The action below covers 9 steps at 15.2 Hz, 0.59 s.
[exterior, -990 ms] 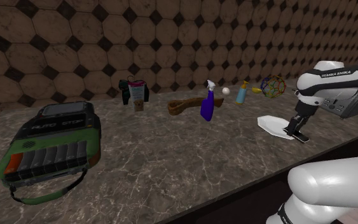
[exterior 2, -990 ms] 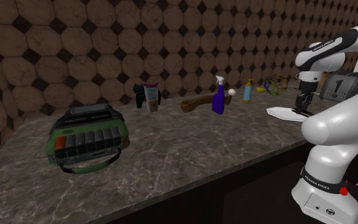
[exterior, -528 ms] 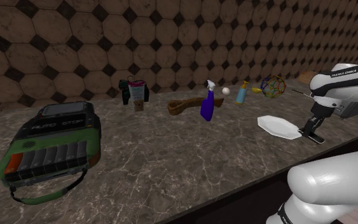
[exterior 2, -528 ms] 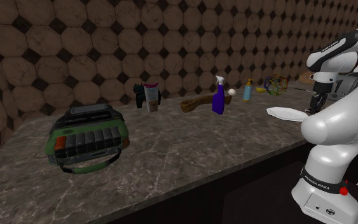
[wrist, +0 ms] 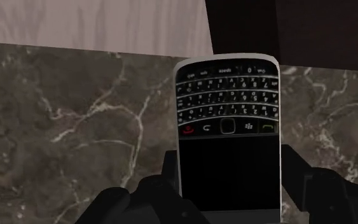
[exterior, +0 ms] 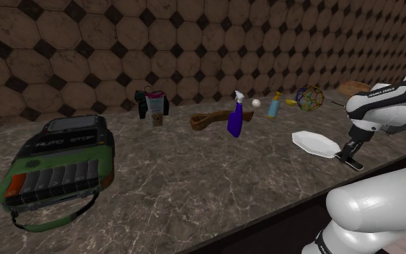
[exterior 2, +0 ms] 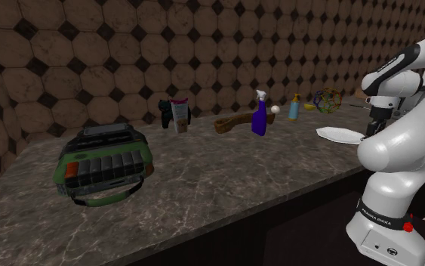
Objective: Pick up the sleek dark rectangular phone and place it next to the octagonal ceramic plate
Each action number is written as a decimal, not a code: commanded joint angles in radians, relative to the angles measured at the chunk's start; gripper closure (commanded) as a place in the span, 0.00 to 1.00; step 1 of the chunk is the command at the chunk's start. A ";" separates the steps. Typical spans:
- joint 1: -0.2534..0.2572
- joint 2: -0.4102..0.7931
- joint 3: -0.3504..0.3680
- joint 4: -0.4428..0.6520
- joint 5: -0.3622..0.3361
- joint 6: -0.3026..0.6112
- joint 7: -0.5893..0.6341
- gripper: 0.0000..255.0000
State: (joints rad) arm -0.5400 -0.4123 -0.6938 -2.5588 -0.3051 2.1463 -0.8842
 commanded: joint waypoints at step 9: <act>0.012 0.054 -0.030 -0.032 0.010 0.084 -0.015 1.00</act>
State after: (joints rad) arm -0.5279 -0.3593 -0.7237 -2.5910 -0.2956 2.2295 -0.8993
